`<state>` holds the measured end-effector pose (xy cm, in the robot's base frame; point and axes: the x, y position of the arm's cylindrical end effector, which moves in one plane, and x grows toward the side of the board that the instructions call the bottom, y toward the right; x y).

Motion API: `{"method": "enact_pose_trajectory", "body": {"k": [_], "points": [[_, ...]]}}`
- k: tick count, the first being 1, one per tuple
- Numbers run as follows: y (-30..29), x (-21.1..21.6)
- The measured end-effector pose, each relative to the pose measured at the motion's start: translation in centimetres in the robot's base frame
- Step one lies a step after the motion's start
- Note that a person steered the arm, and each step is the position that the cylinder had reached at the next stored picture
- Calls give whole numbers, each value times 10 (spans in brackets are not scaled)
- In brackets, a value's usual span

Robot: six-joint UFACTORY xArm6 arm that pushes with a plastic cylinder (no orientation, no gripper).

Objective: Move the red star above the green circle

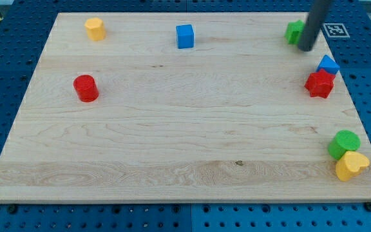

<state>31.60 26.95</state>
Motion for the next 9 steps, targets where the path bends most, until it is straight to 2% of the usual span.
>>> {"method": "enact_pose_trajectory", "body": {"k": [1, 3, 4, 6, 7, 9], "points": [[26, 37], [8, 97], [15, 85], [6, 28], [-26, 33], [-30, 84]]}}
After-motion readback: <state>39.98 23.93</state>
